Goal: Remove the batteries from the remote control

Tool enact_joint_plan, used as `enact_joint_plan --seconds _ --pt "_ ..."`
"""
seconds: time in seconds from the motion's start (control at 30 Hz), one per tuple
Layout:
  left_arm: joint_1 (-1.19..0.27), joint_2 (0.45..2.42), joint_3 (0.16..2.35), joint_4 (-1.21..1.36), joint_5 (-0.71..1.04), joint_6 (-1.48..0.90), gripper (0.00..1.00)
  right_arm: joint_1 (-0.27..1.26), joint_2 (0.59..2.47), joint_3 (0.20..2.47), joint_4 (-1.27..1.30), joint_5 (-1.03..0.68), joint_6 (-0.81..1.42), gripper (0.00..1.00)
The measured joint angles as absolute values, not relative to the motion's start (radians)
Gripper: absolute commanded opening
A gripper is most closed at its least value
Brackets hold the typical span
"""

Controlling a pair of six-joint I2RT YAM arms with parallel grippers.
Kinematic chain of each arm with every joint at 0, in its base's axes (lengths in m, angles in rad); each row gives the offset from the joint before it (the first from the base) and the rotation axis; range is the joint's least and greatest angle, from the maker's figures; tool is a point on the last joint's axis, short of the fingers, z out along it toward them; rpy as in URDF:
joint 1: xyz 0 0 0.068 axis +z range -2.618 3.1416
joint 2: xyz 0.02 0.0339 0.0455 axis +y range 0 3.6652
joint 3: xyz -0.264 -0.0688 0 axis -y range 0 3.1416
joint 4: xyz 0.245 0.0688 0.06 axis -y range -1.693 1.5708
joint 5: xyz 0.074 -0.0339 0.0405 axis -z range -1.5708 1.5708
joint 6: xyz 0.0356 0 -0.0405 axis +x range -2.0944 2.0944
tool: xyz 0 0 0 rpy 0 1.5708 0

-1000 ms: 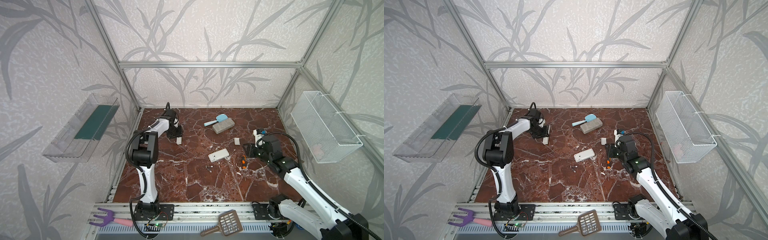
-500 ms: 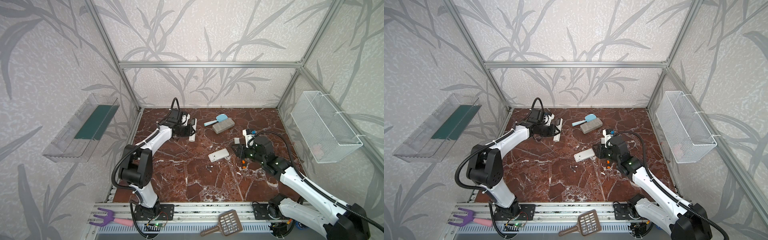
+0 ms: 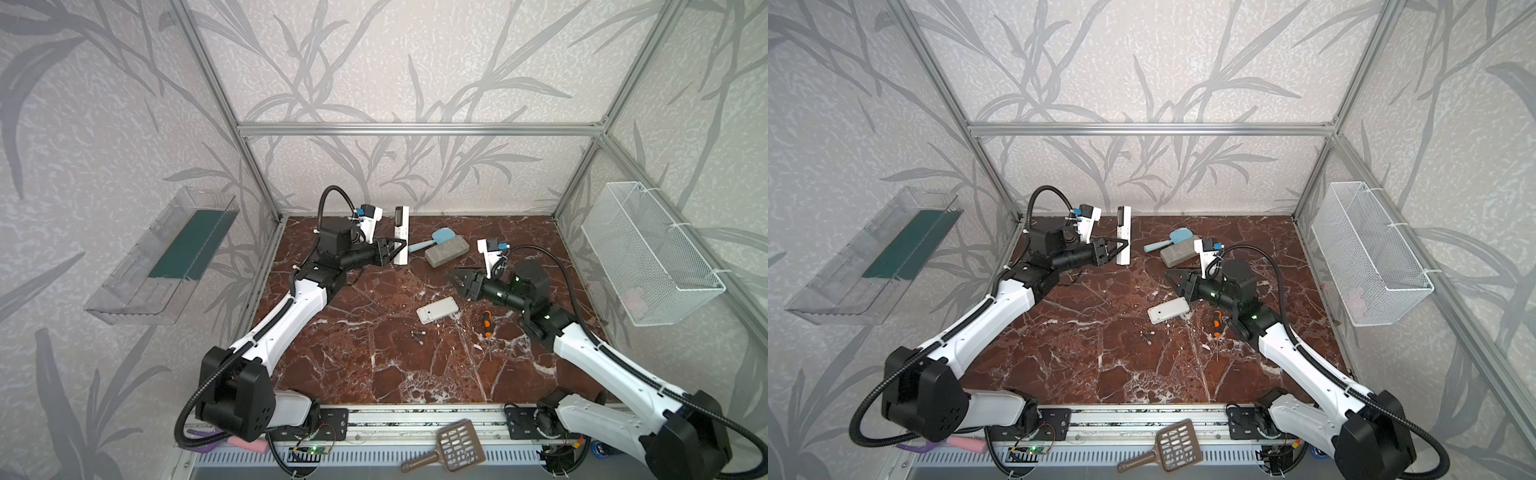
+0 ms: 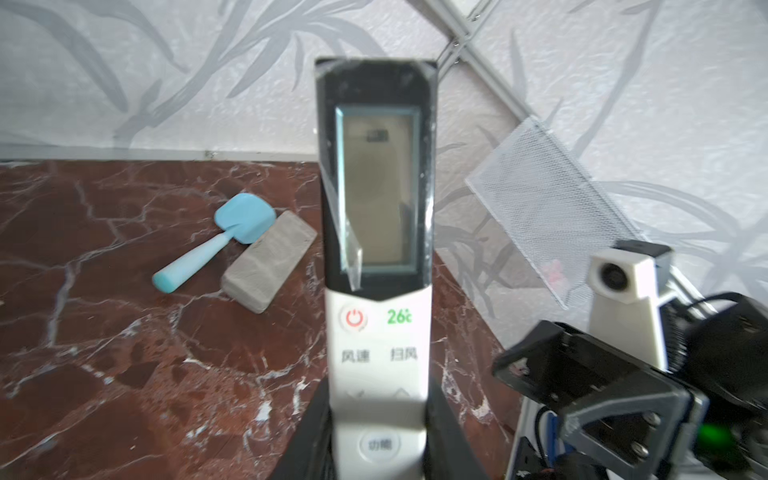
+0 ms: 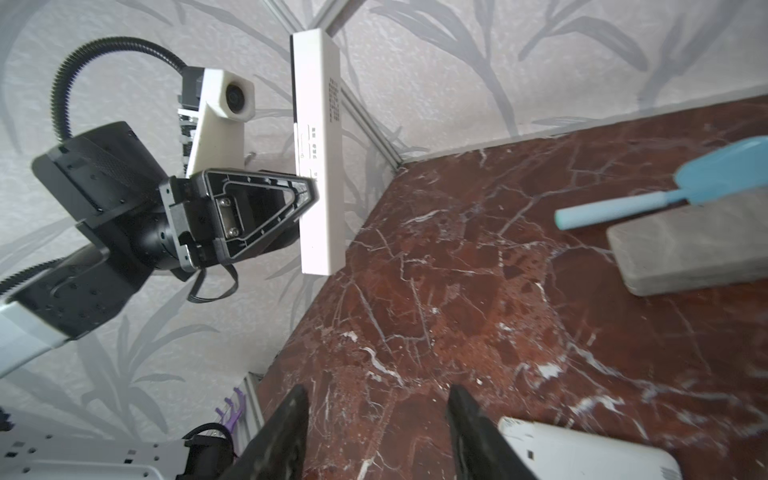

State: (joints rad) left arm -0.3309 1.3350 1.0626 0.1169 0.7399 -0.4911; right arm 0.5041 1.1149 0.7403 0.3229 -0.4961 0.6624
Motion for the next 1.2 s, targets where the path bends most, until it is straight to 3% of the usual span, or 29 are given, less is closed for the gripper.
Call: enact_joint_plan --seconds 0.3,0.73,1.2 --pt "-0.331 1.295 1.013 0.356 0.91 -0.635 0.12 0.527 1.317 0.829 0.647 -0.689 0.838 0.55" --pt "-0.331 1.291 0.971 0.6 0.996 -0.813 0.12 0.593 1.382 0.897 0.747 -0.743 0.85 0.54" --pt "-0.331 1.291 0.945 0.652 1.023 -0.842 0.12 0.604 1.454 0.934 0.834 -0.779 0.919 0.4"
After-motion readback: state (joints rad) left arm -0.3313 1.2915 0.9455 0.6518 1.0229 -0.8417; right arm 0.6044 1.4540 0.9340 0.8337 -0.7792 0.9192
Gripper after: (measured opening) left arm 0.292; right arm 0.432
